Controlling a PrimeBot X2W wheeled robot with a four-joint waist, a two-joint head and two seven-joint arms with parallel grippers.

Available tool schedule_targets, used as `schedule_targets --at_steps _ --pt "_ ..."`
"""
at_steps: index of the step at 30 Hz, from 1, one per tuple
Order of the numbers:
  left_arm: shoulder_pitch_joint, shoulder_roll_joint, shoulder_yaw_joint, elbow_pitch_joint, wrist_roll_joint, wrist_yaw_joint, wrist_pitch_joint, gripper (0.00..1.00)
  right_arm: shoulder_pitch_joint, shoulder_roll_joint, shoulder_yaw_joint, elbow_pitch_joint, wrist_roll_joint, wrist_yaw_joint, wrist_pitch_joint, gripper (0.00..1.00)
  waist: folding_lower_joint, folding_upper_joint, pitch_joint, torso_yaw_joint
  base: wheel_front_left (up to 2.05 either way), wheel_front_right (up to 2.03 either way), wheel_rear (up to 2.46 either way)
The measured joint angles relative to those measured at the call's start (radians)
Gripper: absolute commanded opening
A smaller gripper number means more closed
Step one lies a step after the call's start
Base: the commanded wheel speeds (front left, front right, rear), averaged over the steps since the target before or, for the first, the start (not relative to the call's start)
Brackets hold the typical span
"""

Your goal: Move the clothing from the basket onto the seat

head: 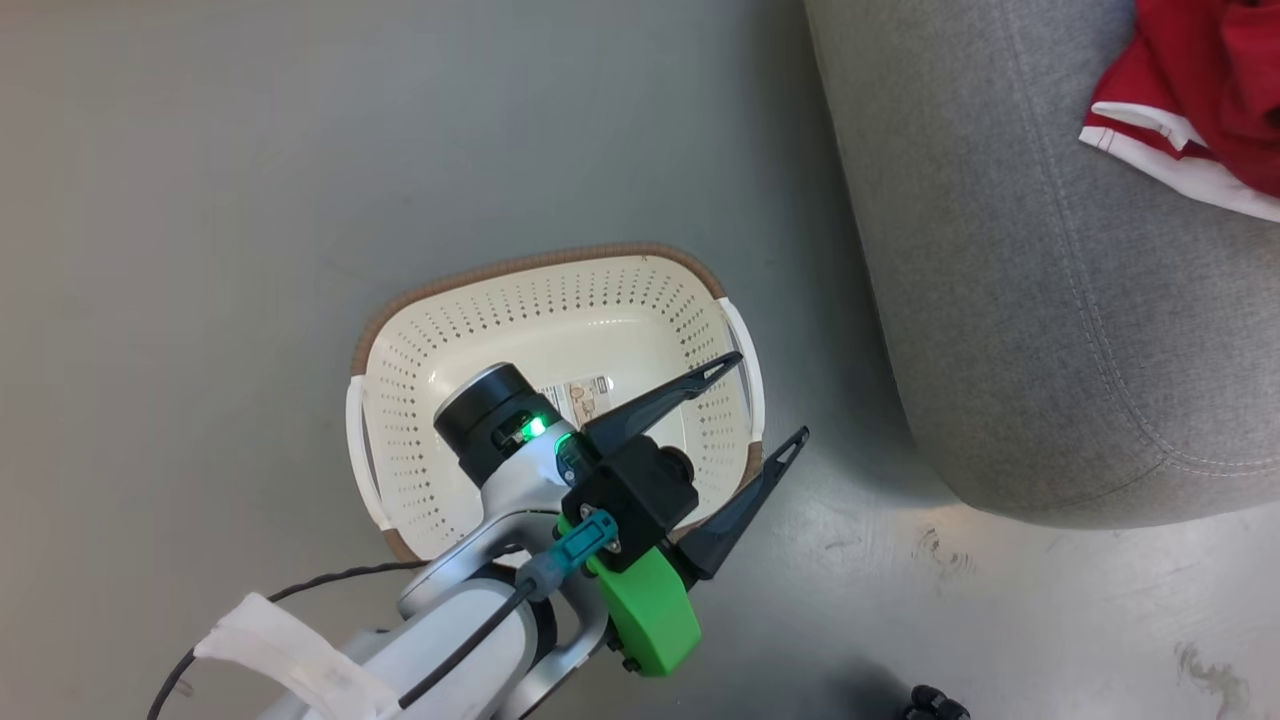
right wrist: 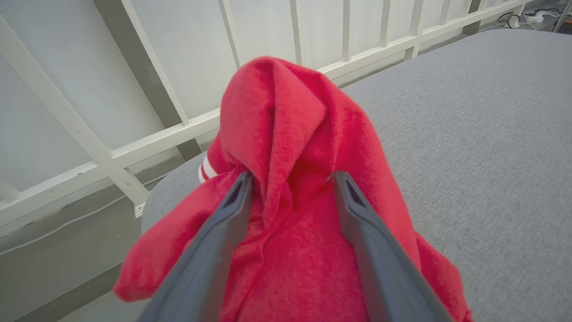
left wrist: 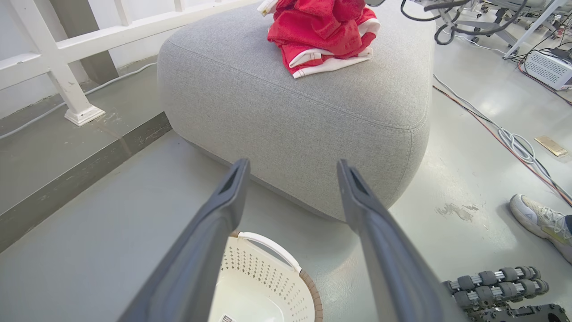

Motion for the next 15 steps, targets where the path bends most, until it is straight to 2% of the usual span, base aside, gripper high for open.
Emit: schedule_targets --at_steps 15 --pt "0.007 -0.001 0.027 0.068 -0.037 0.001 -0.076 1.00 0.142 0.018 0.043 0.019 -0.050 0.042 -0.057 1.00 -0.0001 0.0000 -0.123 0.004 0.00 0.00 0.00"
